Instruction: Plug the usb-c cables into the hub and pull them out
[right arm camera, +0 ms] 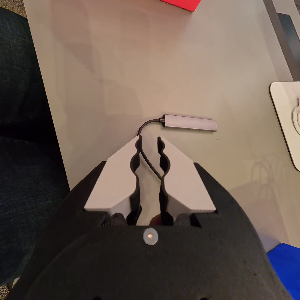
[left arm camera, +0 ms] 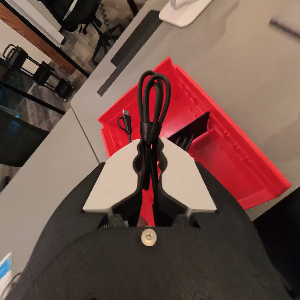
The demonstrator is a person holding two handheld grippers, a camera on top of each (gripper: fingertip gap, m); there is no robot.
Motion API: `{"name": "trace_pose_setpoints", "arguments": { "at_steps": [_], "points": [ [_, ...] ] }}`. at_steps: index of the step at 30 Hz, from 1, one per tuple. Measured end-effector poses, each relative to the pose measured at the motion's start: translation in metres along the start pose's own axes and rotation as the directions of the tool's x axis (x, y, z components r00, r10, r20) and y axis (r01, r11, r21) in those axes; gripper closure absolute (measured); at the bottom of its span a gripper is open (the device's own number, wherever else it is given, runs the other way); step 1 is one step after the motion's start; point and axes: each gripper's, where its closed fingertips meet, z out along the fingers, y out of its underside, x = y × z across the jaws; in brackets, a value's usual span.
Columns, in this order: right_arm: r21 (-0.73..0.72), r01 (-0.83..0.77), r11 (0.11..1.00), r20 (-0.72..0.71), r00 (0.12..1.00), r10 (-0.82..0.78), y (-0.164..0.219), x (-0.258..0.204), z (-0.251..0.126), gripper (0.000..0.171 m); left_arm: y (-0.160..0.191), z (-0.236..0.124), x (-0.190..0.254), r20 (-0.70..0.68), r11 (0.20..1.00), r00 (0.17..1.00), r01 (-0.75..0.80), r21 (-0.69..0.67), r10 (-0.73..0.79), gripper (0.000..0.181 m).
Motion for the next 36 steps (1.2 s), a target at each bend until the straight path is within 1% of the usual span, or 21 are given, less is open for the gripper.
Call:
{"name": "trace_pose_setpoints", "arguments": {
  "at_steps": [3, 9, 12, 13, 16, 19, 20, 22, 23, 25, 26, 27, 29, 31, 32, 34, 36],
  "points": [
    [-0.002, -0.003, 1.0, 0.0, 1.0, 0.003, 0.001, 0.0, -0.001, 0.155, -0.011, -0.005, -0.001, -0.083, 0.987, 0.989, 0.133, 0.092, -0.125, 0.165],
    [-0.001, -0.005, 1.0, 0.001, 1.0, 0.005, 0.001, -0.001, -0.001, 0.155, -0.008, 0.002, 0.004, -0.222, 0.924, 0.926, 0.345, 0.165, -0.305, 0.165],
    [-0.004, -0.005, 1.0, 0.004, 1.0, 0.005, 0.003, -0.002, -0.001, 0.155, -0.019, 0.0, 0.005, -0.322, 0.848, 0.862, 0.473, 0.238, -0.391, 0.165],
    [-0.005, -0.006, 1.0, 0.004, 1.0, 0.006, 0.003, -0.002, -0.001, 0.155, -0.023, -0.002, 0.003, -0.339, 0.828, 0.849, 0.498, 0.259, -0.405, 0.165],
    [-0.005, -0.009, 1.0, 0.003, 1.0, 0.009, 0.004, -0.001, -0.001, 0.155, -0.03, -0.006, -0.004, -0.354, 0.801, 0.836, 0.524, 0.29, -0.419, 0.165],
    [-0.005, -0.011, 1.0, 0.004, 1.0, 0.011, 0.004, -0.001, -0.001, 0.155, -0.047, -0.018, -0.011, -0.357, 0.779, 0.846, 0.515, 0.358, -0.396, 0.165],
    [-0.005, -0.011, 1.0, 0.005, 1.0, 0.011, 0.003, -0.002, 0.0, 0.155, -0.051, -0.021, -0.012, -0.343, 0.783, 0.857, 0.5, 0.37, -0.385, 0.165],
    [-0.004, -0.009, 1.0, 0.008, 1.0, 0.009, 0.003, -0.003, 0.0, 0.155, -0.051, -0.018, -0.01, -0.334, 0.799, 0.861, 0.491, 0.347, -0.384, 0.165],
    [-0.003, -0.007, 1.0, 0.008, 1.0, 0.008, 0.002, -0.003, 0.001, 0.155, -0.043, -0.01, -0.007, -0.332, 0.814, 0.855, 0.496, 0.302, -0.398, 0.165],
    [0.001, -0.007, 1.0, 0.008, 1.0, 0.007, 0.001, -0.003, 0.0, 0.155, -0.007, 0.016, 0.007, -0.322, 0.852, 0.831, 0.51, 0.118, -0.453, 0.164],
    [0.002, -0.007, 1.0, 0.007, 1.0, 0.007, 0.001, -0.003, 0.0, 0.155, 0.012, 0.027, 0.015, -0.322, 0.849, 0.807, 0.528, 0.02, -0.494, 0.163],
    [0.001, -0.007, 1.0, 0.005, 1.0, 0.007, 0.001, -0.003, -0.001, 0.155, 0.025, 0.035, 0.023, -0.332, 0.838, 0.783, 0.545, -0.04, -0.525, 0.162],
    [-0.003, -0.01, 1.0, 0.003, 1.0, 0.01, 0.004, -0.002, -0.003, 0.155, 0.041, 0.045, 0.025, -0.283, 0.818, 0.774, 0.569, -0.082, -0.566, 0.161],
    [-0.006, -0.014, 1.0, 0.002, 1.0, 0.014, 0.006, -0.001, -0.004, 0.155, 0.046, 0.047, 0.022, -0.247, 0.818, 0.781, 0.566, -0.106, -0.573, 0.158],
    [-0.008, -0.016, 1.0, 0.001, 1.0, 0.016, 0.007, -0.001, -0.004, 0.155, 0.045, 0.046, 0.016, -0.221, 0.818, 0.789, 0.567, -0.1, -0.573, 0.157],
    [-0.008, -0.019, 1.0, 0.0, 1.0, 0.019, 0.007, 0.0, -0.003, 0.155, 0.036, 0.039, 0.003, -0.205, 0.812, 0.79, 0.582, -0.043, -0.578, 0.15],
    [-0.002, -0.018, 1.0, 0.002, 1.0, 0.018, 0.005, 0.0, -0.003, 0.155, 0.034, 0.032, -0.007, -0.148, 0.83, 0.819, 0.558, -0.012, -0.554, 0.149]
  ]
}}
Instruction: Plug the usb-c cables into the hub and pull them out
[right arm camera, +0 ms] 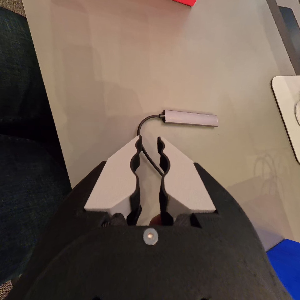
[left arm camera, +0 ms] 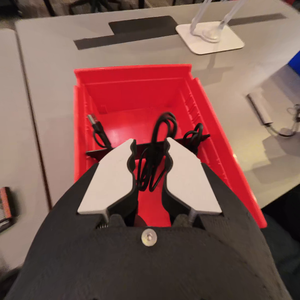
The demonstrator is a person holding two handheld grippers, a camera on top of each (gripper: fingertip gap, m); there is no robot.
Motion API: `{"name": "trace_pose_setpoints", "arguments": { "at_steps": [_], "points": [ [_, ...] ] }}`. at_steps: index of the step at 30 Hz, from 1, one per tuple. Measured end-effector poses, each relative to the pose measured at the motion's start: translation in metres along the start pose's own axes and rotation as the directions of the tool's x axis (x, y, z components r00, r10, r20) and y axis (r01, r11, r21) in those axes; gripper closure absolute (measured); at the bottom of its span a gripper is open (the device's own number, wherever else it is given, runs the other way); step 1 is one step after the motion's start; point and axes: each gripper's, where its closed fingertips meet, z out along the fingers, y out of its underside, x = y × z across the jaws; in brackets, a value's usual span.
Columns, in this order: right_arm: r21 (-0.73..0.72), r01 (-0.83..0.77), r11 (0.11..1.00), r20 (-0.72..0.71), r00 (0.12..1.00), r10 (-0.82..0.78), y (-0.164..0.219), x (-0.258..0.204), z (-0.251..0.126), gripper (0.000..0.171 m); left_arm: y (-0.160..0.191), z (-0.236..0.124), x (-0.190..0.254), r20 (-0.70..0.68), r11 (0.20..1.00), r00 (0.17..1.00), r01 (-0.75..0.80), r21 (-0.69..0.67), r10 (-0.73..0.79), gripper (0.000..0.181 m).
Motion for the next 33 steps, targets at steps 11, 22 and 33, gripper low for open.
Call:
{"name": "trace_pose_setpoints", "arguments": {
  "at_steps": [11, 22, 33],
  "points": [
    [-0.001, 0.01, 1.0, 0.008, 1.0, -0.01, -0.002, -0.003, 0.002, 0.155, 0.016, -0.013, 0.058, -0.006, 0.881, 0.887, -0.458, -0.119, 0.461, 0.146],
    [0.001, -0.002, 1.0, -0.003, 1.0, 0.002, 0.002, -0.002, -0.004, 0.155, 0.019, 0.051, 0.049, 0.033, 0.864, 0.887, -0.439, -0.247, 0.461, 0.167],
    [0.005, -0.007, 1.0, 0.001, 1.0, 0.007, 0.004, 0.0, -0.001, 0.155, -0.031, 0.014, 0.038, 0.144, 0.906, 0.895, -0.42, -0.051, 0.423, 0.177]
  ]
}}
